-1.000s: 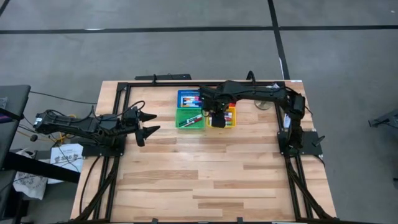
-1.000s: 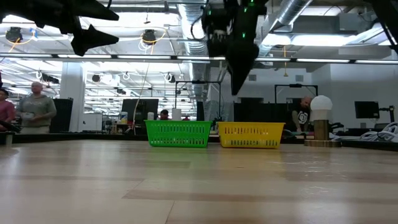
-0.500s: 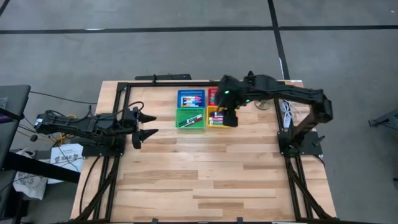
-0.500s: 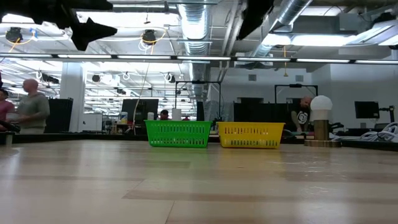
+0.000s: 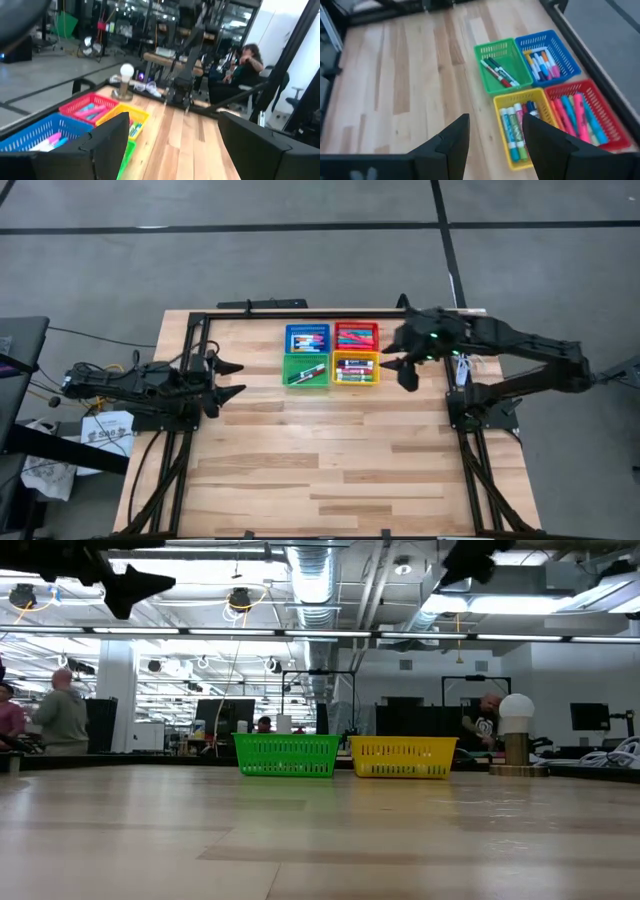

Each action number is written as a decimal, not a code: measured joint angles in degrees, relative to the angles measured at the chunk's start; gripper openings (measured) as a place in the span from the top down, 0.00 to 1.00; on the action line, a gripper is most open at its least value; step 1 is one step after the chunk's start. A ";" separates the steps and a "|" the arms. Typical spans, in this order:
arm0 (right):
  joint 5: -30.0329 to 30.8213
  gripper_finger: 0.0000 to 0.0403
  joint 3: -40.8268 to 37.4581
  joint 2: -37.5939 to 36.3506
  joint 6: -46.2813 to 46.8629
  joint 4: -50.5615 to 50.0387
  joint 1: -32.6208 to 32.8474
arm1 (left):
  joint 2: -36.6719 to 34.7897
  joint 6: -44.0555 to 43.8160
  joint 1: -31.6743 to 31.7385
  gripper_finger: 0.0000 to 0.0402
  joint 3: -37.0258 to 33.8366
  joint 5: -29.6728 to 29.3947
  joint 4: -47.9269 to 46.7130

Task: Pick & Place Markers
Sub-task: Return to Home Position

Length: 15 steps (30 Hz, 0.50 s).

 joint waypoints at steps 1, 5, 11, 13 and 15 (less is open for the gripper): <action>0.01 0.57 -2.03 -2.22 1.39 0.69 -0.01 | -0.82 0.50 0.00 0.24 -0.03 0.00 0.00; 2.16 0.58 -8.26 -10.80 7.18 1.92 -0.90 | -3.68 3.12 0.00 0.24 -0.03 -0.01 0.01; 5.37 0.58 -14.71 -23.61 13.81 2.55 -0.57 | -4.85 4.17 0.00 0.24 -0.03 0.00 -0.02; 5.34 0.57 -16.92 -27.83 13.55 3.97 0.42 | -4.64 4.22 0.00 0.24 -0.03 -0.01 -0.05; 5.14 0.58 -19.46 -32.48 13.21 6.24 1.56 | -4.63 4.33 0.00 0.24 -0.04 0.00 -0.24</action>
